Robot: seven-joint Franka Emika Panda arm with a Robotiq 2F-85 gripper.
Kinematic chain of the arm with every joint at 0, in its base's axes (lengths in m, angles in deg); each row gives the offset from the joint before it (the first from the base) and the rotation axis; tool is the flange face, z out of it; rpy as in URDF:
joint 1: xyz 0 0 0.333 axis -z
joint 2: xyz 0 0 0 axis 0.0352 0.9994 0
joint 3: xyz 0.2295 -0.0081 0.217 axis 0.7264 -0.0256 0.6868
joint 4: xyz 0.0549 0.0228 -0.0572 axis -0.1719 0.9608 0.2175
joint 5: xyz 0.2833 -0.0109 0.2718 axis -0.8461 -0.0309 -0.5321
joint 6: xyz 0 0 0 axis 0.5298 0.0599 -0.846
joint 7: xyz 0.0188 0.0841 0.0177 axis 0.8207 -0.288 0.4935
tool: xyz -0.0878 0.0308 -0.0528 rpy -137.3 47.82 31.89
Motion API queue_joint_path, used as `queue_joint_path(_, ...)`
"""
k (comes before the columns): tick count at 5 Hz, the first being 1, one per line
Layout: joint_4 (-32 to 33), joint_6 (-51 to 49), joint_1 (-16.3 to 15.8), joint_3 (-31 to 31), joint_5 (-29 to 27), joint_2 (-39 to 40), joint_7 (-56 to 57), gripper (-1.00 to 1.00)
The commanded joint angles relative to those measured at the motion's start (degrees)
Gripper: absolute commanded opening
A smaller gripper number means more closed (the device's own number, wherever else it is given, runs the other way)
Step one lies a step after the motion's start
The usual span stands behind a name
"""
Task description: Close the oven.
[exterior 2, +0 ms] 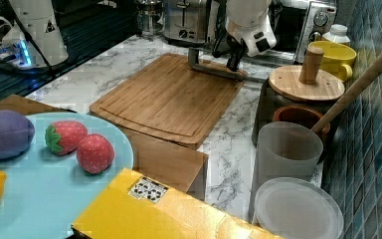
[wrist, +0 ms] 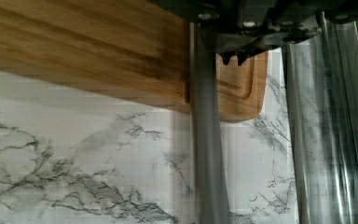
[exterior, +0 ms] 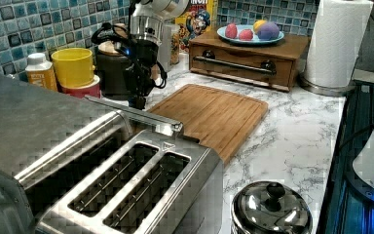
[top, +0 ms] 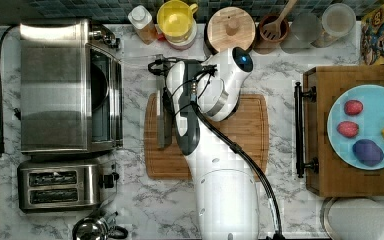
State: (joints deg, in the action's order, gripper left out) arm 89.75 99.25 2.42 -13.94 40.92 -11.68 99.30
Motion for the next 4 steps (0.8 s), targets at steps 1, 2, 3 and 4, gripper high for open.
queue_joint_path(1,-4.6,-3.8,-2.4,6.1,-5.3,-7.8,-1.0,-1.00)
queue_joint_path(2,-4.5,-4.7,-3.5,6.8,-5.0,-11.3,-1.5,-1.00)
queue_joint_path(3,-4.0,-3.9,-5.8,7.2,-4.0,-14.1,-1.9,-1.00)
queue_joint_path(4,-3.5,-0.5,-9.5,7.1,0.7,-16.1,-4.2,-1.00)
